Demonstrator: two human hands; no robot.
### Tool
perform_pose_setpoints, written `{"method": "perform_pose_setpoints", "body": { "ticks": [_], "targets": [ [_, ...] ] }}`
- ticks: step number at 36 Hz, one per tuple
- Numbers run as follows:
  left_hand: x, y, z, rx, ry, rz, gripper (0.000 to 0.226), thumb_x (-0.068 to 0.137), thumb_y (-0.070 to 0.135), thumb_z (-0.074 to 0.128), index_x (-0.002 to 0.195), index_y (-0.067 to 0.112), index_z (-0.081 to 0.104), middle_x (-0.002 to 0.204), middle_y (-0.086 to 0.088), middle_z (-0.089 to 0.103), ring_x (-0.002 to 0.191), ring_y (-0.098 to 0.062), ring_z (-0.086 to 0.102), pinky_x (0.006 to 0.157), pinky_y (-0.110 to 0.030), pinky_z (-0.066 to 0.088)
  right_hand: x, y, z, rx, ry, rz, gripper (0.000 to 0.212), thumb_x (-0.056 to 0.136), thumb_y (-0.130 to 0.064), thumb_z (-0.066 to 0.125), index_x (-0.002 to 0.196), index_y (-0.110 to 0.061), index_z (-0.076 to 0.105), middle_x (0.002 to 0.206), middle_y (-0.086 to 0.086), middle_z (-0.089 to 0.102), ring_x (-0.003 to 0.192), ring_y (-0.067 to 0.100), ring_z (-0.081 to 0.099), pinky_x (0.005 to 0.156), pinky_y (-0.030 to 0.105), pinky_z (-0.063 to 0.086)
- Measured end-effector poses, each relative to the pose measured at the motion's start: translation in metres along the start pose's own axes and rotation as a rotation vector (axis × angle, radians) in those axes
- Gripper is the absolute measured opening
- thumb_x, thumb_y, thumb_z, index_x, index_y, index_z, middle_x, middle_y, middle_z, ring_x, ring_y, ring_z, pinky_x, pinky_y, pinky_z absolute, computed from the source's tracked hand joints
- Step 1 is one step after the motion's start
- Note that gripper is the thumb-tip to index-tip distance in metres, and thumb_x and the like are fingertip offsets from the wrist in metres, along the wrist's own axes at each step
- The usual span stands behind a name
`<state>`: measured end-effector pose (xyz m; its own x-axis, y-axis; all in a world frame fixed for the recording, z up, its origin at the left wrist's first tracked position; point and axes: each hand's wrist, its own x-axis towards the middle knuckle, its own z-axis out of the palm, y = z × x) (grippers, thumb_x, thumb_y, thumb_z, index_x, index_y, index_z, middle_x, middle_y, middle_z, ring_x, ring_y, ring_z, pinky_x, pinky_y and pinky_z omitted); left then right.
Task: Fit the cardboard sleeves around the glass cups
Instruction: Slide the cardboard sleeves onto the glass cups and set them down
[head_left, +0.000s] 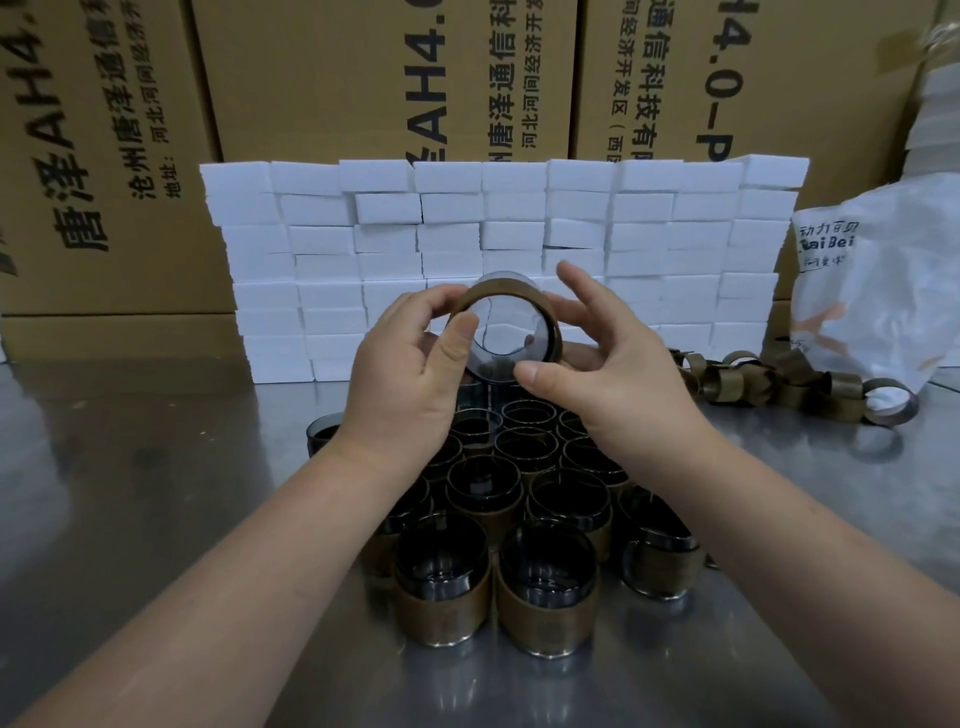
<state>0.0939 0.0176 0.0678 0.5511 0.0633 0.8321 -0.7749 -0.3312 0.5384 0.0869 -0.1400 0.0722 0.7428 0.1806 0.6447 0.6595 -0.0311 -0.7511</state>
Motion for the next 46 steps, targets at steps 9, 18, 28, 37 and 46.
{"method": "perform_pose_setpoints", "body": {
  "ticks": [9, 18, 28, 37, 46],
  "targets": [
    [0.003, 0.013, 0.004, -0.250, -0.181, -0.373, 0.046, 0.075, 0.066, 0.023, 0.087, 0.053, 0.065, 0.092, 0.019, 0.070, 0.092, 0.004, 0.063, 0.091, -0.031, 0.046, 0.001, 0.000, 0.000, -0.142, -0.071, -0.025, 0.085, 0.076, -0.010, 0.074, 0.145, -0.024, 0.027, 0.125, -0.027, 0.045, 0.115, 0.004, 0.055, 0.101, 0.023, 0.043],
    [-0.009, 0.010, 0.019, -0.189, -0.137, -0.125, 0.036, 0.079, 0.056, 0.032, 0.103, 0.035, 0.048, 0.100, 0.019, 0.058, 0.100, -0.001, 0.053, 0.090, -0.020, 0.038, 0.004, 0.002, 0.012, -0.001, 0.044, 0.029, 0.029, 0.084, -0.053, 0.033, 0.091, -0.044, 0.060, 0.102, -0.015, 0.065, 0.102, 0.001, 0.059, 0.091, 0.019, 0.044],
    [-0.010, 0.013, 0.024, -0.269, -0.255, -0.236, 0.029, 0.072, 0.043, 0.037, 0.094, 0.027, 0.046, 0.092, 0.001, 0.052, 0.090, -0.018, 0.049, 0.083, -0.036, 0.039, -0.001, 0.010, 0.008, -0.069, 0.130, -0.003, 0.031, 0.082, -0.049, 0.032, 0.080, -0.026, 0.053, 0.075, -0.015, 0.055, 0.074, 0.002, 0.051, 0.074, 0.024, 0.043],
    [-0.009, 0.024, 0.028, -0.501, -0.153, -0.510, 0.020, 0.064, 0.025, 0.042, 0.077, 0.013, 0.051, 0.078, -0.003, 0.060, 0.073, -0.018, 0.054, 0.064, -0.030, 0.046, -0.005, 0.011, 0.011, -0.212, 0.131, -0.091, 0.019, 0.083, -0.042, 0.036, 0.075, -0.030, 0.046, 0.063, -0.025, 0.053, 0.064, -0.003, 0.048, 0.062, 0.020, 0.036],
    [-0.010, 0.030, 0.028, -0.499, -0.084, -0.564, 0.014, 0.065, 0.029, 0.052, 0.062, 0.016, 0.047, 0.076, -0.011, 0.044, 0.074, -0.023, 0.044, 0.068, -0.038, 0.036, -0.007, 0.011, 0.013, -0.305, 0.130, -0.111, 0.019, 0.079, -0.043, 0.038, 0.071, -0.026, 0.043, 0.063, -0.014, 0.045, 0.062, 0.001, 0.043, 0.059, 0.019, 0.033]
  ]
}}
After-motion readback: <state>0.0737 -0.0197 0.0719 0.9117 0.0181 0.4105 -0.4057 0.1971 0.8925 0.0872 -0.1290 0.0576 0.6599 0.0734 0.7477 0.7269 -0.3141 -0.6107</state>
